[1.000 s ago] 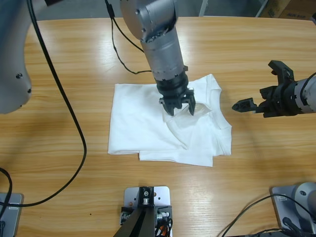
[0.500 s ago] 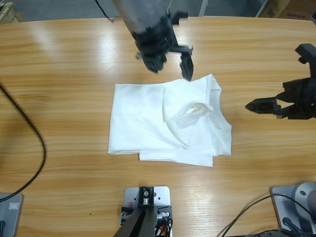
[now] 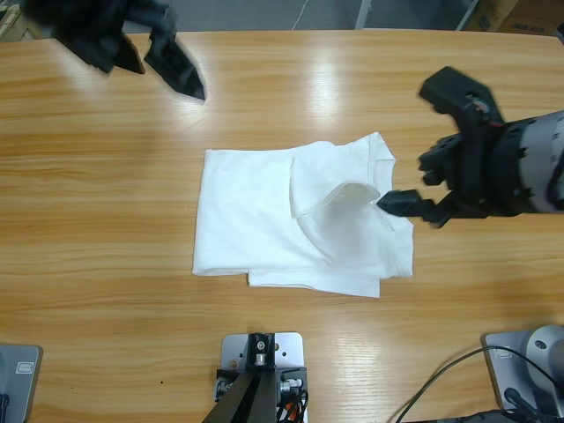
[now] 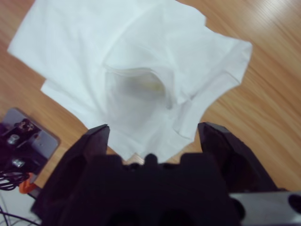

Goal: Fold clothes

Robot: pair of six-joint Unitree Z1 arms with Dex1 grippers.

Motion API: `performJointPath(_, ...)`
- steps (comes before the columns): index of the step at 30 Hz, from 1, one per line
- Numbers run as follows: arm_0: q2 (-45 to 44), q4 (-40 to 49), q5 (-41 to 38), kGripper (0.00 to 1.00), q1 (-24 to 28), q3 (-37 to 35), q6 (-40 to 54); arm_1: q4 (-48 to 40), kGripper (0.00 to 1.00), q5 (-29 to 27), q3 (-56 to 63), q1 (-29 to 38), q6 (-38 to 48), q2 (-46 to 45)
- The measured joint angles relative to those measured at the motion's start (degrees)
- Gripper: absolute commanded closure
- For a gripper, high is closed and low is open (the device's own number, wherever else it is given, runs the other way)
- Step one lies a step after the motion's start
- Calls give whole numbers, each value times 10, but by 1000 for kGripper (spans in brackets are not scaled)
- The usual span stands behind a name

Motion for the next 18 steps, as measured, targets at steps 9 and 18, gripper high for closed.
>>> performJointPath(9, -121, -272, 0, 4, 9, 378, -40, -15, 308, 0, -33, 80, 70, 114)
performJointPath(18, -127, -364, -31, 9, 10, 458, -79, -29, 308, 6, -47, 81, 87, 182)
